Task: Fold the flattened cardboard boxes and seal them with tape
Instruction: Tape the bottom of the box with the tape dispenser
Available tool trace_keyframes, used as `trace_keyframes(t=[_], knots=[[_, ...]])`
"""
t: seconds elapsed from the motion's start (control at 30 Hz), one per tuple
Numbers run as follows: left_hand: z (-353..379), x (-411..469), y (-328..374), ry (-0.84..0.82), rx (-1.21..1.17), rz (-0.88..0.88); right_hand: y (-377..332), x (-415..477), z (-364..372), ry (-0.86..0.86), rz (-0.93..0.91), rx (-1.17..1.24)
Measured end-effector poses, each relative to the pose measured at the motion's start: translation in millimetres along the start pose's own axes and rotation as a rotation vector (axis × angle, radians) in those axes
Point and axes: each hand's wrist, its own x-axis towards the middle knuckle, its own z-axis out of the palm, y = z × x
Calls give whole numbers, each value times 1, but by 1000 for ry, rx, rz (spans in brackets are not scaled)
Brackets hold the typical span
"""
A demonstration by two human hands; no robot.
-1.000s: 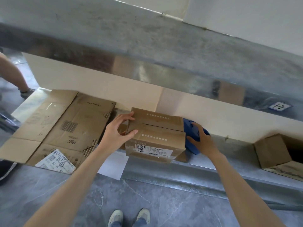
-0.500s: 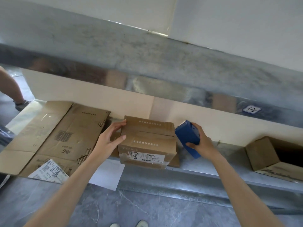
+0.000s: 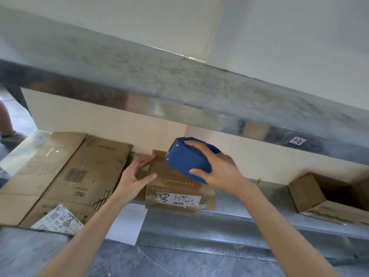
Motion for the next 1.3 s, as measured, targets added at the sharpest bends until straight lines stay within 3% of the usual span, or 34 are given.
trace_keyframes(t=[0.23,0.5,0.77,1.13,1.3], knots=[[-8,5,1,-73,46,-21,-8,26,34,-172,-137,-167],[-39,32,26,-100,104,-19,-6,29,35,-169,-163,-186],[-22,52,49,-215,185,-3,-6,26,35,-127,-169,-214],[-18,45,50,-31,181,11,-3,29,27,-121,-186,-161],[-56,34,36,96,74,-35,11,22,18,-133,-145,-157]])
